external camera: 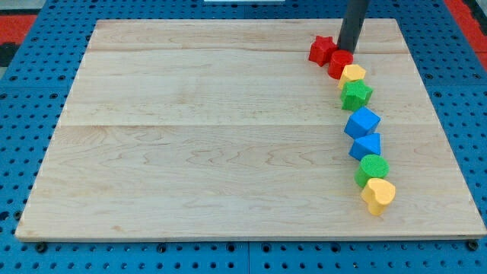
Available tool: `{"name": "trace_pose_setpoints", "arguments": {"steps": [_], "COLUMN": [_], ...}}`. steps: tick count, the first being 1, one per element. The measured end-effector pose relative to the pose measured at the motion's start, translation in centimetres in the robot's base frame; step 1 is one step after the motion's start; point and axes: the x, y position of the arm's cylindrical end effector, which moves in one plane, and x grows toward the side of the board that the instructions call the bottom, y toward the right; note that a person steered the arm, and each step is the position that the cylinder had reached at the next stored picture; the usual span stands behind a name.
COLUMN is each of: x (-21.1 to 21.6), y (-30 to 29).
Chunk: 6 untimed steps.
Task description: Push the red circle closer to the red star
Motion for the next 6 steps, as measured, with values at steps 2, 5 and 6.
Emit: {"name": "trace_pose_setpoints", "arguments": {"steps": [2,5,6], "x": [0.0,-2.0,-2.2], "y": [-7.7,-10.2,-11.8]}}
